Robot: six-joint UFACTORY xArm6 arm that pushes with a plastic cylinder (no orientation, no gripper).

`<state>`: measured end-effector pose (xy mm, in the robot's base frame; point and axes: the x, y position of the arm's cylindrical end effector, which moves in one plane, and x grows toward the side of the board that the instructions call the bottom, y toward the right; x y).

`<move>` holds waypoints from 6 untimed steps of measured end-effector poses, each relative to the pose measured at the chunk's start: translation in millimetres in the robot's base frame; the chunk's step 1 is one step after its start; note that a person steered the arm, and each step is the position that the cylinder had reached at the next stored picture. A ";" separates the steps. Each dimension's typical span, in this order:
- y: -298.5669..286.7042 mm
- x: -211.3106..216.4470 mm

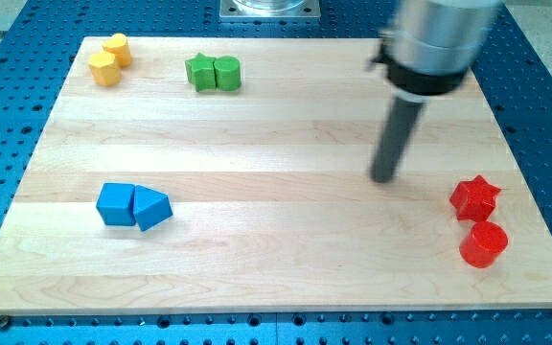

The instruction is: Move the blue blocks diagonally to the green blocks

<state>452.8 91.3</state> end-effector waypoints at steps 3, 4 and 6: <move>-154.6 -28.0; -179.0 -30.7; -300.4 -2.6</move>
<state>450.3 -209.1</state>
